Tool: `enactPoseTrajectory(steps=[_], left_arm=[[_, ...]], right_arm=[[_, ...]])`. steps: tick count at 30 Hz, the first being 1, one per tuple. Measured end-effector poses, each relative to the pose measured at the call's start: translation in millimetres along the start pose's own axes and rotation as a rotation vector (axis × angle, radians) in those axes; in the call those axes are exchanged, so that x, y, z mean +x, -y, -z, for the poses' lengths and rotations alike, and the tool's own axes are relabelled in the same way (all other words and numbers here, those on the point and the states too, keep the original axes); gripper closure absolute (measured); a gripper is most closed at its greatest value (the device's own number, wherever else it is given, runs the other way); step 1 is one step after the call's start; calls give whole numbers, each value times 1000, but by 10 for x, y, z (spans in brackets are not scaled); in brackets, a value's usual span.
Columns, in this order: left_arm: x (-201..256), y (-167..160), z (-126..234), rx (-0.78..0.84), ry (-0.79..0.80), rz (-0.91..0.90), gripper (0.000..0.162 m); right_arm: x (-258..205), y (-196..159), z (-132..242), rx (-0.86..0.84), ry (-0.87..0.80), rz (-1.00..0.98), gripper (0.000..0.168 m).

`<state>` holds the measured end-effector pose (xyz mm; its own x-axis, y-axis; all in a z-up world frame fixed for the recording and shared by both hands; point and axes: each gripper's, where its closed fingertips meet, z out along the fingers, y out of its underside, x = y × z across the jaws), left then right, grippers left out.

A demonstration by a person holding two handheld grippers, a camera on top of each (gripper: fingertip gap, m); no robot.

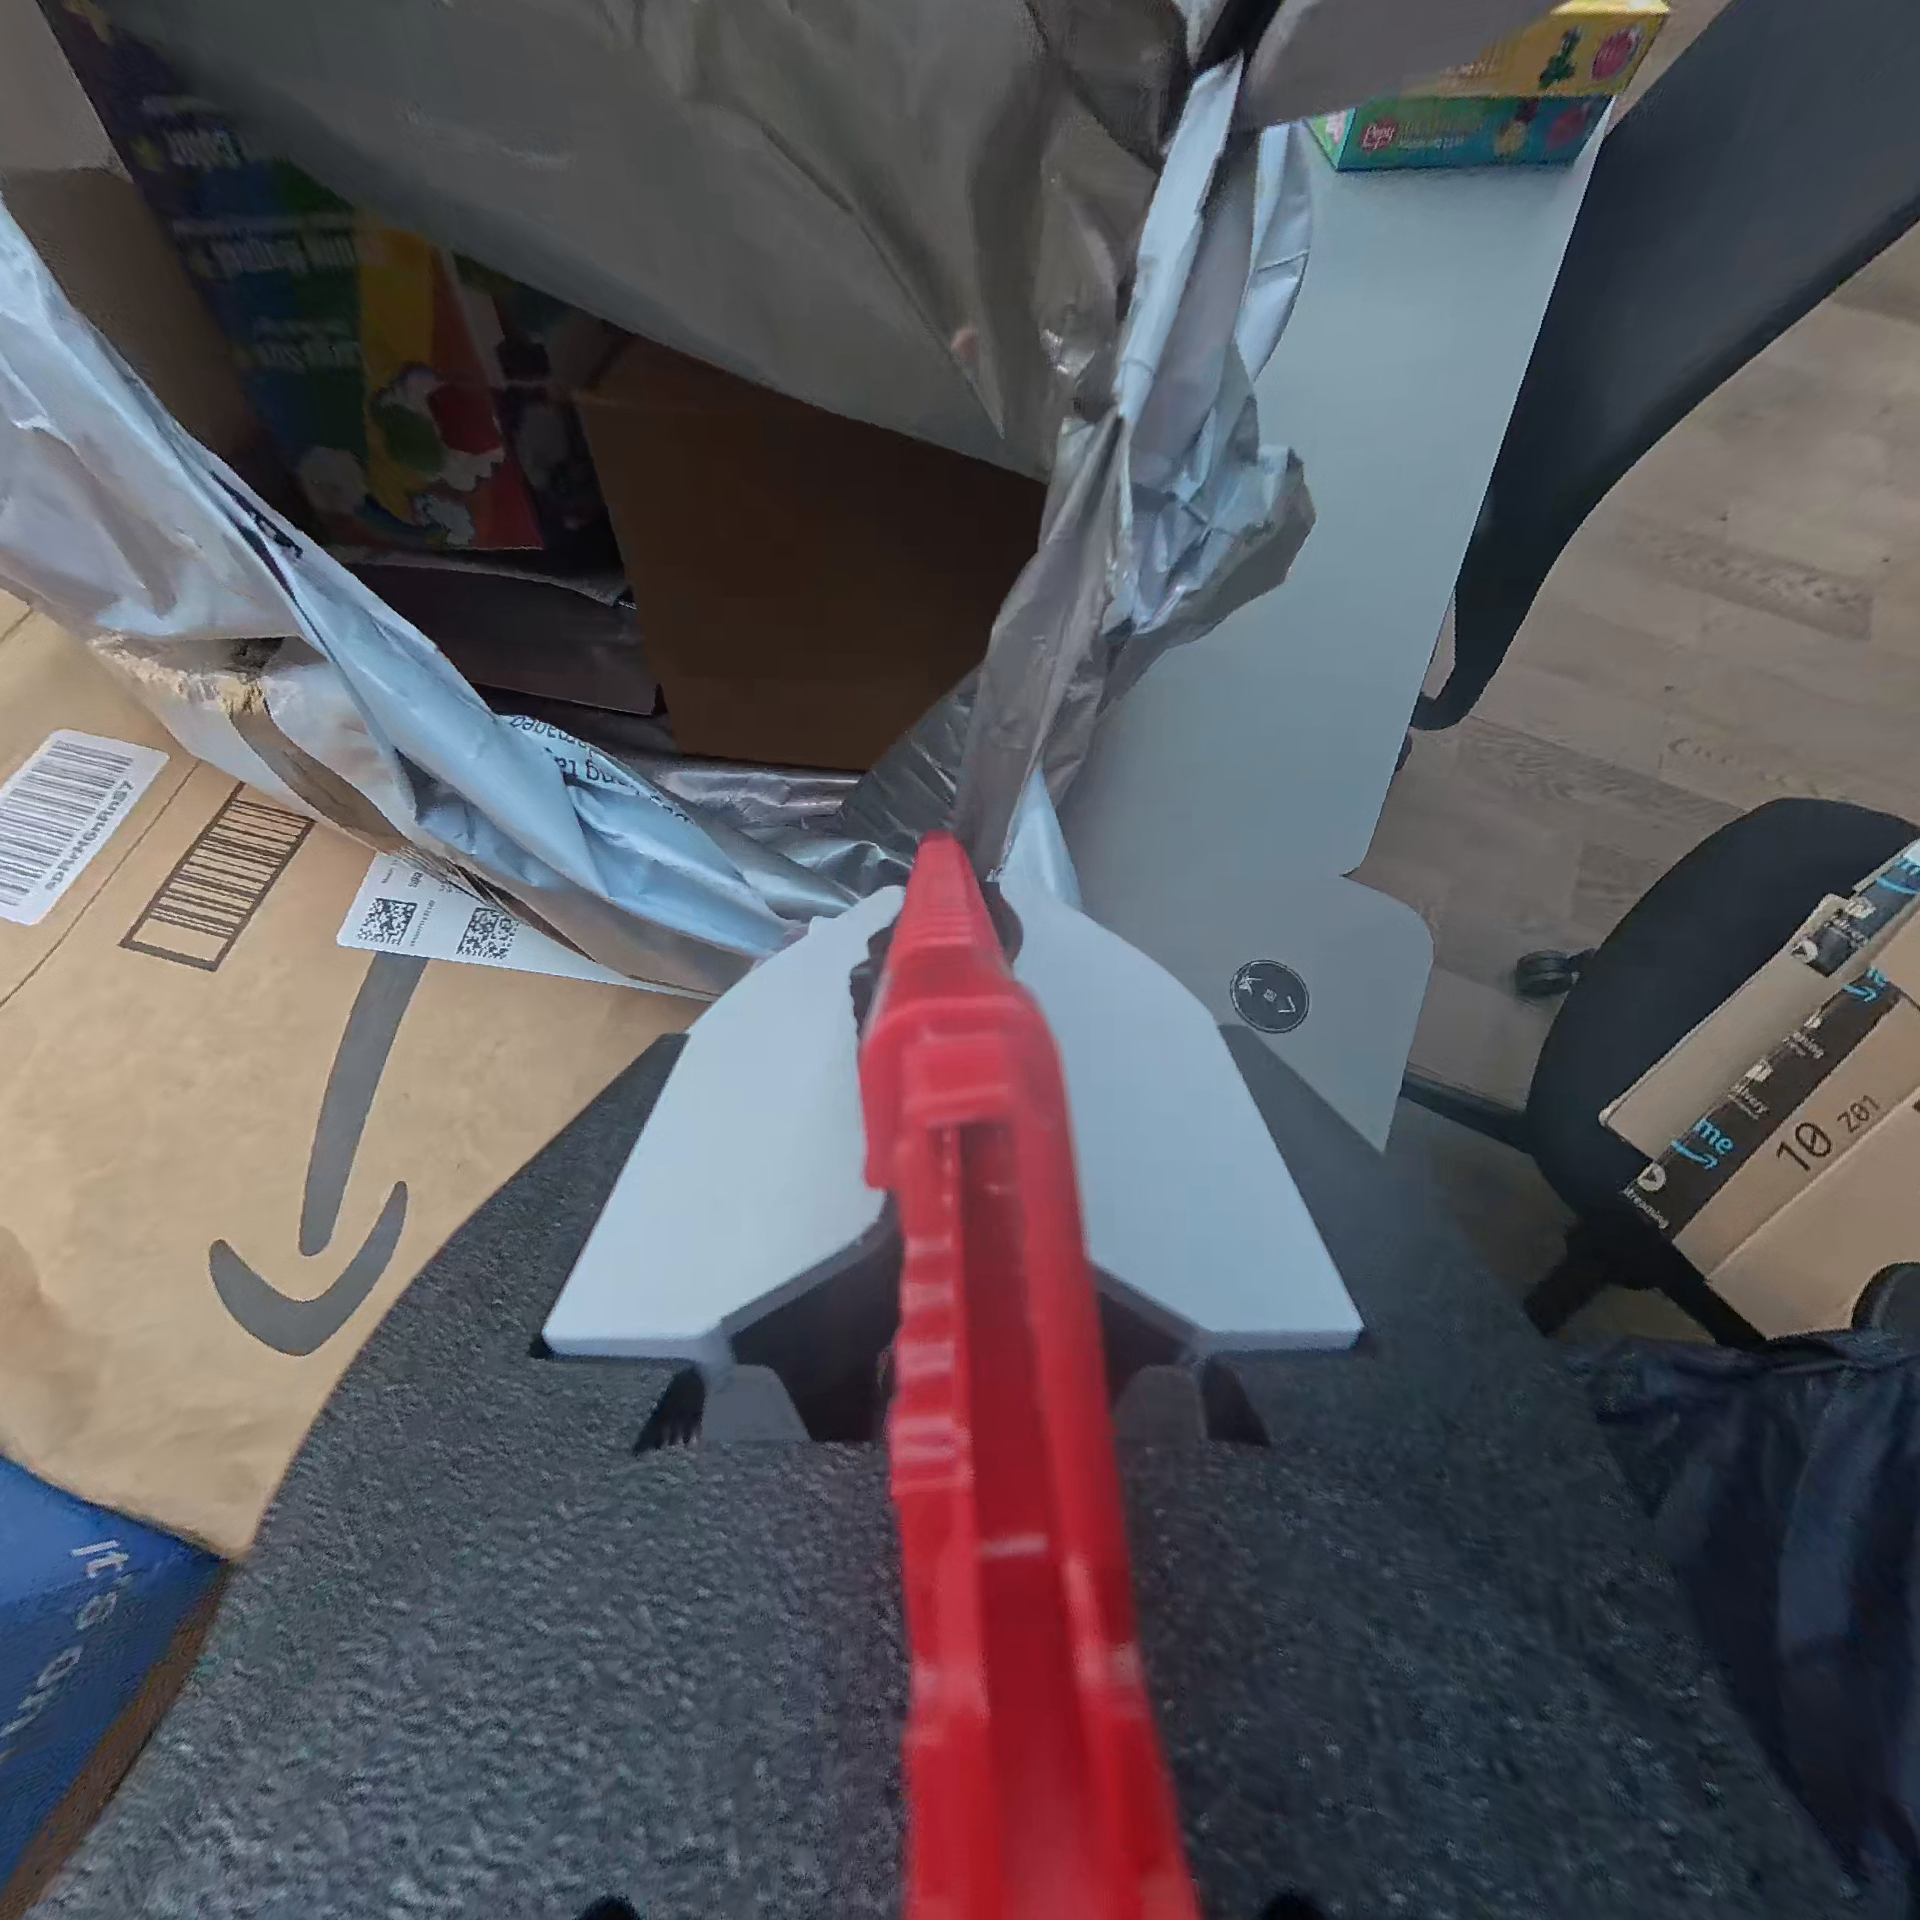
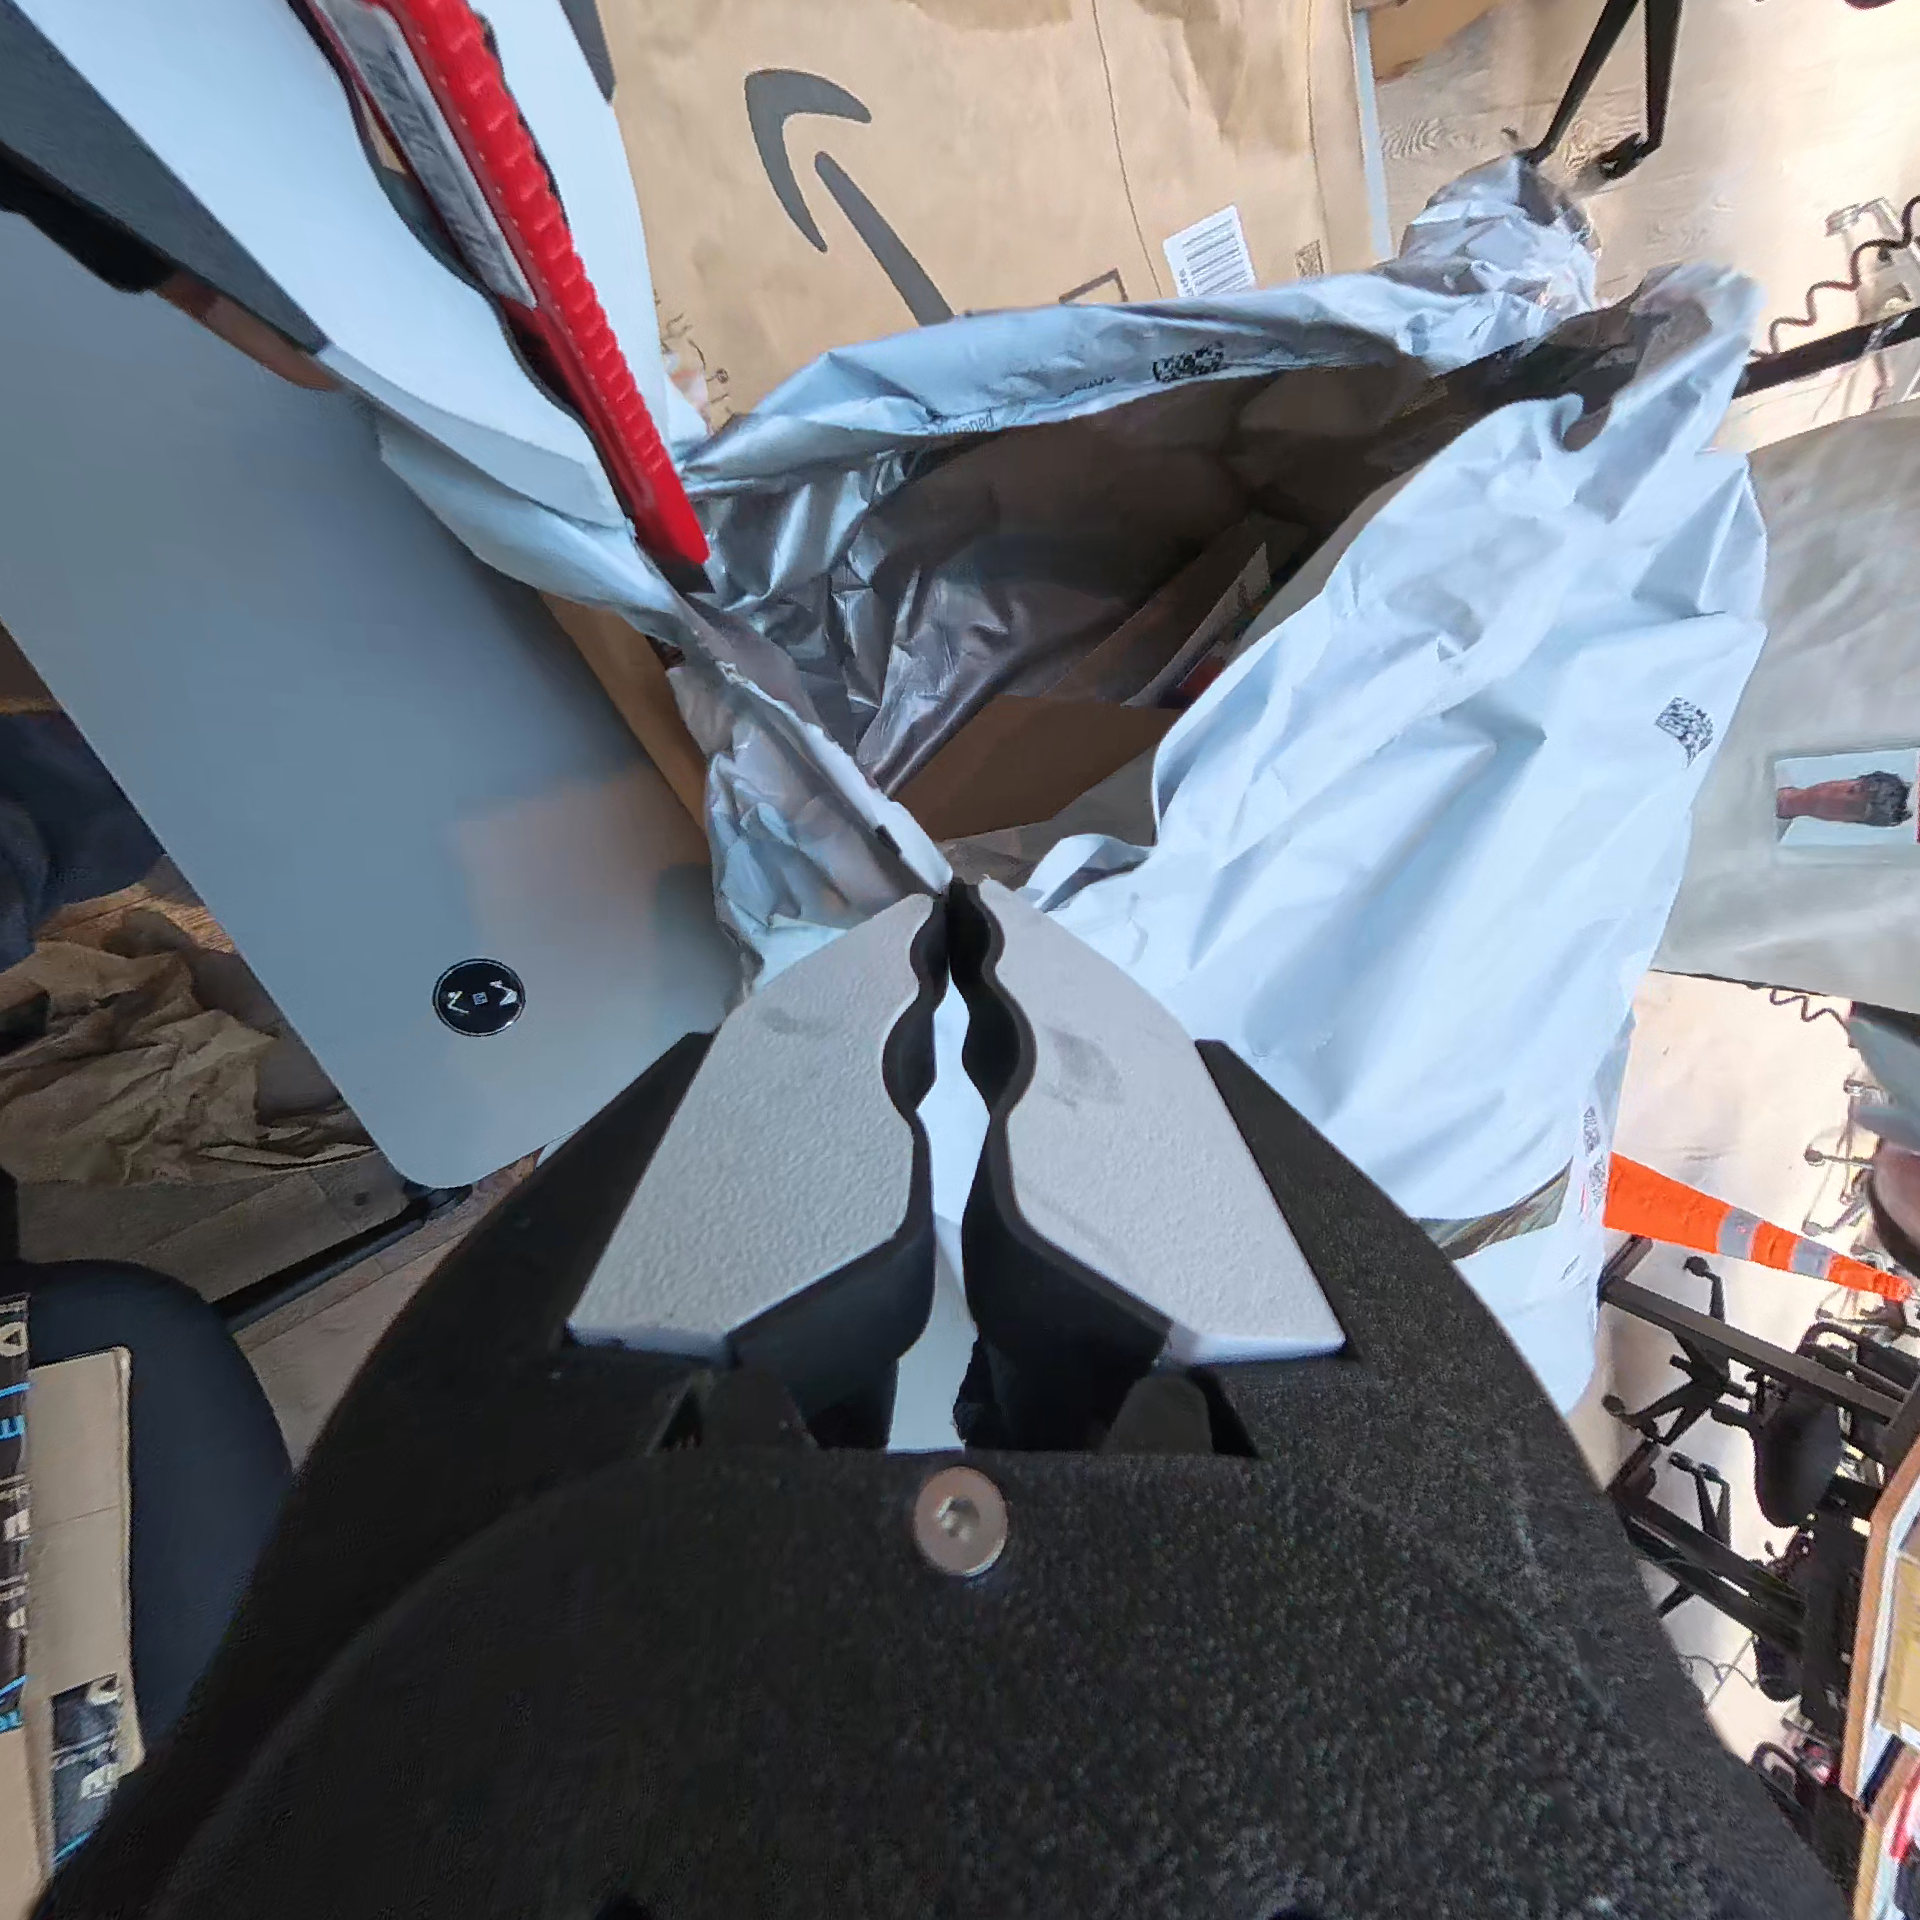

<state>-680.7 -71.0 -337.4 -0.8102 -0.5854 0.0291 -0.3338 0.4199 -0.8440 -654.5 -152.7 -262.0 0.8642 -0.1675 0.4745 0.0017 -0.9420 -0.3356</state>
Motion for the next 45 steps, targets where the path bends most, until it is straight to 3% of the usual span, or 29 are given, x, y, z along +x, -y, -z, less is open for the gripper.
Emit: enactPoseTrajectory(steps=[1,9,10,11,13,15,18,21,25,28,35,41,45], left_arm=[[-8,-3,15,-6,-2,-18,150],[-36,-13,69,7,-14,-106,149],[-90,-95,60,-41,14,-101,153],[-246,-537,36,-267,80,-148,151],[-334,-862,164,-185,54,30,150],[-364,-720,323,-111,34,54,151],[-317,-391,317,-37,-18,70,150],[-312,-243,299,8,-30,129,150],[-275,-327,349,1,-47,118,150],[-298,-405,404,25,-63,154,150],[-327,-499,395,50,-89,138,150],[-262,-236,588,165,-63,222,151],[-215,-267,595,205,-2,321,151]], right_arm=[[-18,-13,9,-2,6,-3,168],[-52,-95,128,-16,31,-10,168],[98,-181,175,-50,-57,-17,168],[305,-316,277,-78,-131,-41,168],[636,-596,516,-92,-167,-144,168],[651,-683,628,-103,-118,-36,168],[199,-321,549,-2,51,96,168],[-234,242,286,98,80,212,162],[-531,894,-131,143,102,352,127],[-603,908,-540,21,164,446,106],[-615,661,-969,-179,197,580,161],[-563,689,-923,-150,150,517,168],[-538,681,-869,-126,123,471,168]])
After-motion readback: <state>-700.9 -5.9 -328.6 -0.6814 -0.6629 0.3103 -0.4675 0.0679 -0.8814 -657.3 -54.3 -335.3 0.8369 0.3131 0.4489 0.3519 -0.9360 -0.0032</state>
